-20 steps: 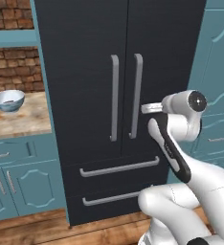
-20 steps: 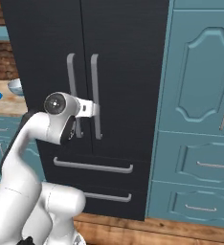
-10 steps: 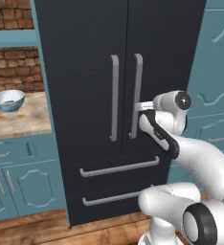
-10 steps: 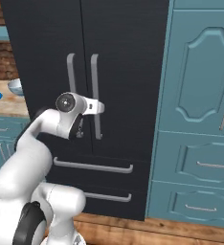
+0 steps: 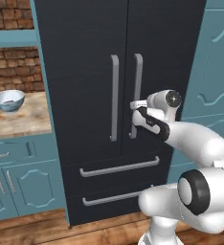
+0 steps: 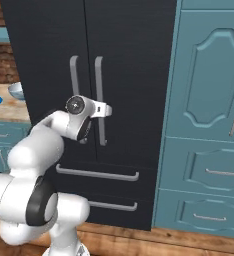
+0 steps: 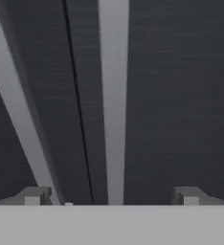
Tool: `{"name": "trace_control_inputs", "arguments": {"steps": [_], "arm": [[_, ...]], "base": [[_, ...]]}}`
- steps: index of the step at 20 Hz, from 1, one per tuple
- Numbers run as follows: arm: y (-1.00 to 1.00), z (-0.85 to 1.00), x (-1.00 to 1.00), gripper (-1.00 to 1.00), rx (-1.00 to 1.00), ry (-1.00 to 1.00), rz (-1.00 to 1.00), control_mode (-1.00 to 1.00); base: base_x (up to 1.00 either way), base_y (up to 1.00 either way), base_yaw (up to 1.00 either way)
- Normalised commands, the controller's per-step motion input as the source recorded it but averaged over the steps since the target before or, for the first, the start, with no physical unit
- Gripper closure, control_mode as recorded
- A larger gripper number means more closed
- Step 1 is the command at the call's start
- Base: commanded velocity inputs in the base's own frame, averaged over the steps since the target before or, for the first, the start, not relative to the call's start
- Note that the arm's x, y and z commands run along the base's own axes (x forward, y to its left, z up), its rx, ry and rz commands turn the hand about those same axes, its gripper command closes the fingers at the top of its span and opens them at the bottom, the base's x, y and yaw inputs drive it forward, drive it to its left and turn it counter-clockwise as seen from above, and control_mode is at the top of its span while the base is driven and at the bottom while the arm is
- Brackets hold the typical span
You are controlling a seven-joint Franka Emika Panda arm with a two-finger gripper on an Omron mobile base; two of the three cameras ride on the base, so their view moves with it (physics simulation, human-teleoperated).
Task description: Place one of the steaks on the plate and the other in the bowl. Then place the bowl in the fridge.
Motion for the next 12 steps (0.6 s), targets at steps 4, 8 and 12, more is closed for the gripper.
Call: {"name": "trace_control_inputs", "arguments": {"steps": [4,8,12], "arm": [[0.0,-0.23,0.53,-1.0,0.0,0.0,0.0,-1.0],[0.0,-0.19,0.54,-1.0,0.0,0.0,0.0,-1.0],[0.0,-0.15,0.51,-1.0,0.01,0.03,0.0,-1.0]], "base": [[0.0,0.0,0.0],[0.0,0.0,0.0],[0.0,0.0,0.0]]}}
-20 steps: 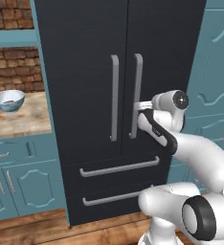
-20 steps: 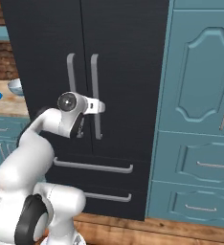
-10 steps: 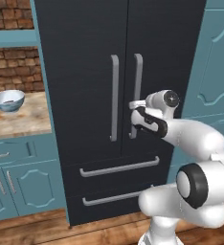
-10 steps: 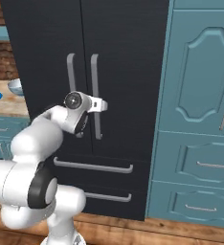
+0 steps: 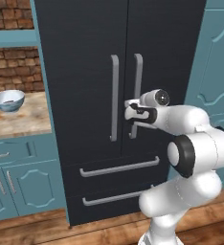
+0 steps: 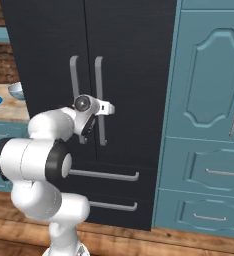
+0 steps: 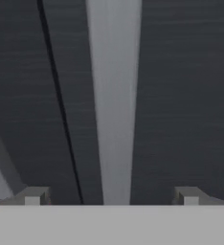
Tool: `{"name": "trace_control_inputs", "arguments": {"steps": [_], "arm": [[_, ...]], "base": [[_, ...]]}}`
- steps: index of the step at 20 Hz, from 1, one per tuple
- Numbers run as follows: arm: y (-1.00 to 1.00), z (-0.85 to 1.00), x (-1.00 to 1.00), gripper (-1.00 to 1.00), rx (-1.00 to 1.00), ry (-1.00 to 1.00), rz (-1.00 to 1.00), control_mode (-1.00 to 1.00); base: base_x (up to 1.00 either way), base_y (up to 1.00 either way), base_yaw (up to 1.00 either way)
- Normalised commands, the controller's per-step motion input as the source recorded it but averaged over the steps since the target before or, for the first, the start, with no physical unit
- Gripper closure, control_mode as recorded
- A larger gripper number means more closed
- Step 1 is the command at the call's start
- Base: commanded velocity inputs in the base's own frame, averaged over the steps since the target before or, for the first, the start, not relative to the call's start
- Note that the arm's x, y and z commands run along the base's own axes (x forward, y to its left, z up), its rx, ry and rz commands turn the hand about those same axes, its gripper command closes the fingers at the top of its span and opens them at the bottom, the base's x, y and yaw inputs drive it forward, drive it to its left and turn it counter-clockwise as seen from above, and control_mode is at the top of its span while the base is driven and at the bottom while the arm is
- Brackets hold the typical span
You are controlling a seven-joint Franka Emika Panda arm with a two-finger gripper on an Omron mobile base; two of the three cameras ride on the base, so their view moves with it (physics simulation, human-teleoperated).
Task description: Place one of the steaks on the plate and the other in the bowl. Then place the bowl in the fridge.
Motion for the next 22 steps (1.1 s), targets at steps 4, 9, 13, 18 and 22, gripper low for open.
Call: {"name": "trace_control_inputs", "arguments": {"steps": [4,9,13,18,22], "arm": [[0.0,-0.21,0.5,-1.0,0.01,0.02,0.0,-1.0],[-0.01,-0.25,0.55,-1.0,0.0,0.0,0.01,-1.0],[-0.02,-0.31,0.63,-1.0,0.0,0.0,0.01,-1.0],[-0.16,-0.34,0.7,1.0,0.0,0.0,0.01,-1.0],[-1.0,-0.26,0.01,1.0,0.14,0.05,-0.09,-1.0]], "base": [[0.0,0.0,0.0],[0.0,0.0,0.0],[0.0,0.0,0.0],[0.0,0.0,0.0],[0.0,0.0,0.0]]}}
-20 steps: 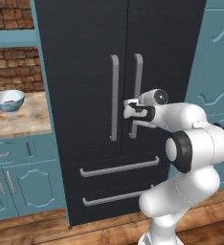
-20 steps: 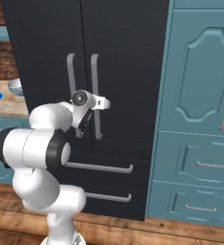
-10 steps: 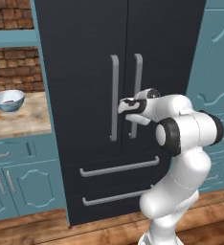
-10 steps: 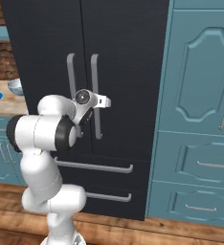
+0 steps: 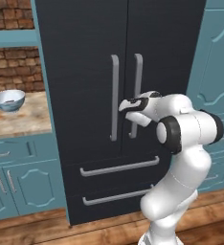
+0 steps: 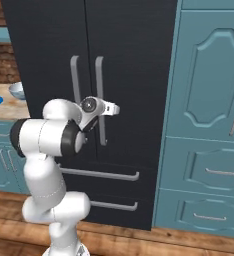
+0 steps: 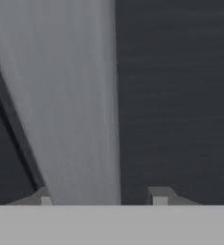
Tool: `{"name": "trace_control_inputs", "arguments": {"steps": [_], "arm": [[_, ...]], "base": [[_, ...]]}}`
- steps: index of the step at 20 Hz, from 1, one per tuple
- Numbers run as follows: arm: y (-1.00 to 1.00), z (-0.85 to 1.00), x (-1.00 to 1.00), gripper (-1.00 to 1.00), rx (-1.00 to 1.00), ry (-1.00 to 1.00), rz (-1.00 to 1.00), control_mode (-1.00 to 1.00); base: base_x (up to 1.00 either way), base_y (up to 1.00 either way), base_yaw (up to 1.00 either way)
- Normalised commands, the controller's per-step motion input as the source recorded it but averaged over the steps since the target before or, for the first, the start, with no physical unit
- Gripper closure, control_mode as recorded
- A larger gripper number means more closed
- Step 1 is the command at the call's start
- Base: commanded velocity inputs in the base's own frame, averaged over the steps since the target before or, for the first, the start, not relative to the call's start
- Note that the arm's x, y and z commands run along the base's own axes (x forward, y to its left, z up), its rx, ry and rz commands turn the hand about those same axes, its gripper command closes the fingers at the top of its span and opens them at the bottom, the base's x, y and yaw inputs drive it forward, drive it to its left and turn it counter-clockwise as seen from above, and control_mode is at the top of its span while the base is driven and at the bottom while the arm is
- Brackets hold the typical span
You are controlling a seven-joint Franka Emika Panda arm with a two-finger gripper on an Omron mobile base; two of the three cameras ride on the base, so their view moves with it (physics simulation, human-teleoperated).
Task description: Place one of the steaks on the plate and the other in the bowl. Then place the bowl in the fridge.
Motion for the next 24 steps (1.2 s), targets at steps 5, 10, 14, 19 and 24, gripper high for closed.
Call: {"name": "trace_control_inputs", "arguments": {"steps": [5,10,14,19,24], "arm": [[-1.0,0.0,-0.8,1.0,0.34,0.0,-0.09,-1.0],[-1.0,0.0,-1.0,1.0,0.3,0.03,-0.03,-1.0],[-1.0,-0.01,-0.85,1.0,0.17,0.19,-0.08,-1.0],[-1.0,-0.01,-0.62,1.0,0.14,0.31,-0.1,-1.0],[-1.0,0.0,-0.64,1.0,0.13,0.35,-0.08,-1.0]], "base": [[0.0,0.0,0.0],[0.0,0.0,0.0],[0.0,0.0,0.0],[0.0,0.0,0.0],[0.0,0.0,0.0]]}}
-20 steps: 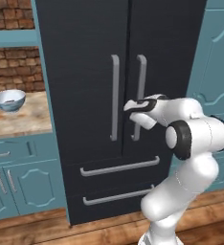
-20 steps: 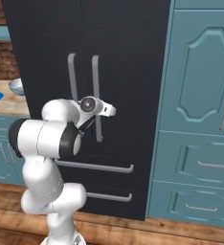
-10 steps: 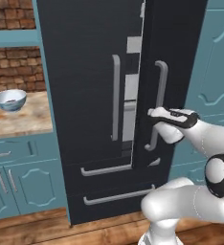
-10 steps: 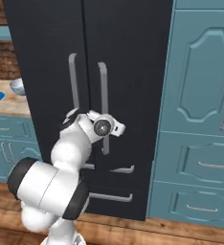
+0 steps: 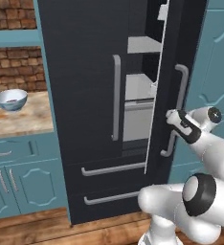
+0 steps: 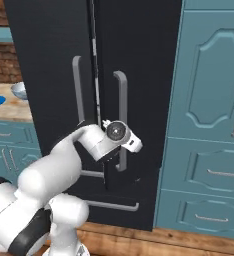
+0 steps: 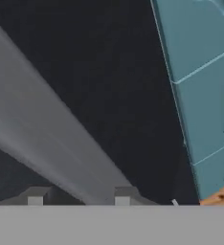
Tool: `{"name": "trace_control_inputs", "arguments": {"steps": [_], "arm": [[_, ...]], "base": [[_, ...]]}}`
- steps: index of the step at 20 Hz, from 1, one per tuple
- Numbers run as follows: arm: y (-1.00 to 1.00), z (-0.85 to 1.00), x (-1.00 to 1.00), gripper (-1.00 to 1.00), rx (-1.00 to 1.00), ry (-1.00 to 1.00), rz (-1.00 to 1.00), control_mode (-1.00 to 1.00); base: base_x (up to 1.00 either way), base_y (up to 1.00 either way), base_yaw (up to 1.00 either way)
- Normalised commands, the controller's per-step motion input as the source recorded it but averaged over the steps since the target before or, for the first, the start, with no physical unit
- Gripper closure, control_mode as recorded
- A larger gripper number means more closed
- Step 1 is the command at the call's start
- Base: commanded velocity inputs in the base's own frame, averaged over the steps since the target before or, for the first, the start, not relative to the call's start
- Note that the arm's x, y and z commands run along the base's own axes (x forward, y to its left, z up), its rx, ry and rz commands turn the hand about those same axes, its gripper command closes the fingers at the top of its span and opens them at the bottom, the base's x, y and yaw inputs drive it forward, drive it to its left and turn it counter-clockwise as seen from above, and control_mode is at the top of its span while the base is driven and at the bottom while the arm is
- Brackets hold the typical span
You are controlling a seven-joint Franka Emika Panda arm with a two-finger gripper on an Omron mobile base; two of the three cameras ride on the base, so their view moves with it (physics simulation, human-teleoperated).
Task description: Place one of the steaks on the plate and the other in the bowl. Then place the bowl in the fridge.
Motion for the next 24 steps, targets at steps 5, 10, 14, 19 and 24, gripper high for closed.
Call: {"name": "trace_control_inputs", "arguments": {"steps": [5,10,14,19,24], "arm": [[-1.0,-0.22,-0.98,1.0,0.22,0.27,-0.03,-1.0],[-1.0,-0.27,-1.0,1.0,0.21,-0.04,0.0,-1.0],[0.14,1.0,-1.0,1.0,0.06,-0.31,0.01,-1.0],[1.0,0.77,-0.35,1.0,-0.31,-0.34,0.0,-1.0],[1.0,0.23,0.09,1.0,-0.2,-0.32,-0.21,-1.0]], "base": [[0.0,0.0,0.0],[0.0,0.0,0.0],[0.0,0.0,0.0],[0.0,0.0,0.0],[0.0,0.0,0.0]]}}
